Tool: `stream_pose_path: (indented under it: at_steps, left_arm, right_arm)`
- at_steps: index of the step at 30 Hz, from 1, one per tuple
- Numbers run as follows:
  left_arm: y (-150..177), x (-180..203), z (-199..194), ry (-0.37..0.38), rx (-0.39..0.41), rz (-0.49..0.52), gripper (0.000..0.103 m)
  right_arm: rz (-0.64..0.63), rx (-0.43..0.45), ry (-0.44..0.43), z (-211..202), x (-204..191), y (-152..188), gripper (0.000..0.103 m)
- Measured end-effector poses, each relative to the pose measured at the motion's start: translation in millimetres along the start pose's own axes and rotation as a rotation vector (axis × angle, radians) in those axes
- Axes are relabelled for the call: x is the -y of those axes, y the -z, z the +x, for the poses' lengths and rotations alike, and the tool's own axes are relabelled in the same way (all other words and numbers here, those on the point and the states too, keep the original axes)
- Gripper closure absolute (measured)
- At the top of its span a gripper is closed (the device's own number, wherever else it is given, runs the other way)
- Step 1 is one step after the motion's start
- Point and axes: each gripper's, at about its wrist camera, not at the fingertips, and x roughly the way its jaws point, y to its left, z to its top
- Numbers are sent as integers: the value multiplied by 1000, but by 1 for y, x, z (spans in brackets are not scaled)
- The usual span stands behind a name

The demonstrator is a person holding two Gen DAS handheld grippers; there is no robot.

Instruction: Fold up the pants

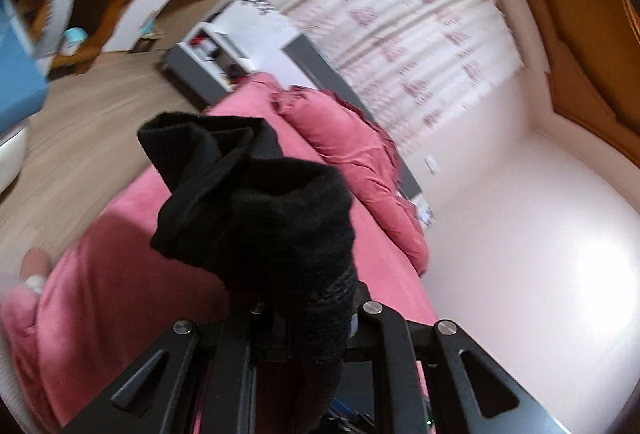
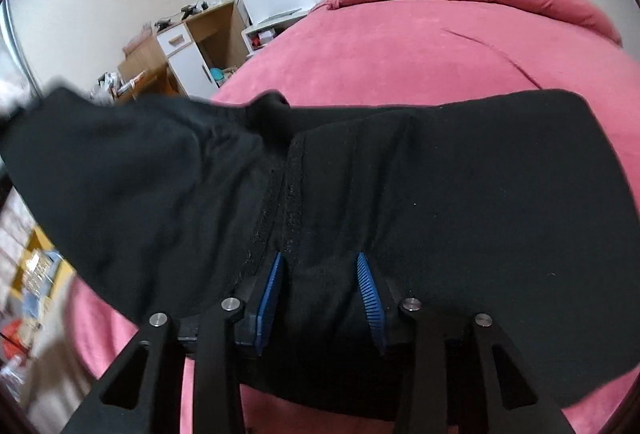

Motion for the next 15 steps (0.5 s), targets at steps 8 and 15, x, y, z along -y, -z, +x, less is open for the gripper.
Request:
stream_pose_path:
  at_steps: [8, 15]
  left_arm:
    - [14, 71, 32, 103, -85, 190, 89]
    - [39, 114, 63, 172, -165, 316, 89]
  right_arm:
    - [130, 15, -88, -20, 29, -6, 60]
    - [180, 0, 10, -57, 78, -5, 58]
